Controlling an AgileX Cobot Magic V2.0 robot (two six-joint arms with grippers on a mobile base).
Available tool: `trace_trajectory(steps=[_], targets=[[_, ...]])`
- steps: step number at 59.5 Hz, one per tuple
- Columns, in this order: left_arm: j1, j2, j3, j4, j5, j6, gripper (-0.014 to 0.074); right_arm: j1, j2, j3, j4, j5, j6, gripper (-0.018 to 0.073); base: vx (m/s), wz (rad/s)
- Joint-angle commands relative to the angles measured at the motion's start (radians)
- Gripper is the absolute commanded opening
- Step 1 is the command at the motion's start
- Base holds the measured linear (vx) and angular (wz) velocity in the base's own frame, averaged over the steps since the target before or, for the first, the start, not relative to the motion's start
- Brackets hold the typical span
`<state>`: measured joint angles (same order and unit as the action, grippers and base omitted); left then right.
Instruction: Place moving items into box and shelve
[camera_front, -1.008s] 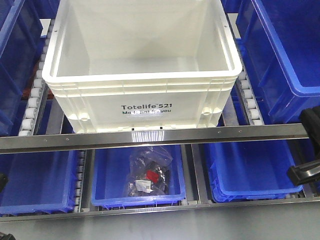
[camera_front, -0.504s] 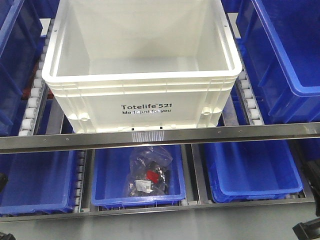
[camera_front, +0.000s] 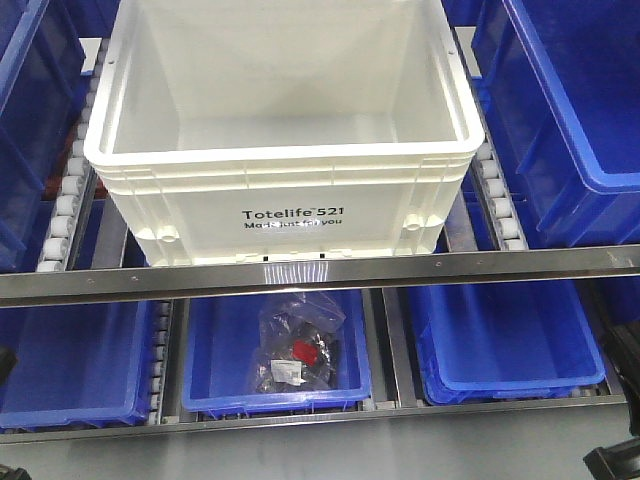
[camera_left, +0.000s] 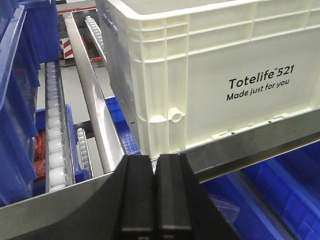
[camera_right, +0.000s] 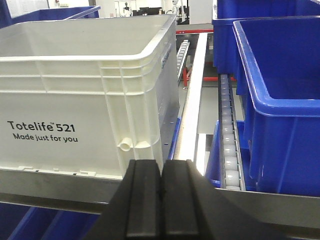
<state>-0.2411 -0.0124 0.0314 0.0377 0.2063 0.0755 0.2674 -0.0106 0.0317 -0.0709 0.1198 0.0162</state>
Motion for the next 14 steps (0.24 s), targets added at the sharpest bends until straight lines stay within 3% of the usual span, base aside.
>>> trace_trajectory(steps=[1, 14], targets=[[-0.004, -0.004, 0.02, -0.009, -0.079, 0.0, -0.0022, 0.002, -0.004, 0.018, -0.008, -0.08, -0.011, -0.0015, 0.0, 0.0], [-0.004, -0.004, 0.02, -0.009, -0.079, 0.0, -0.0022, 0.002, -0.004, 0.018, -0.008, -0.08, -0.011, -0.0015, 0.0, 0.0]])
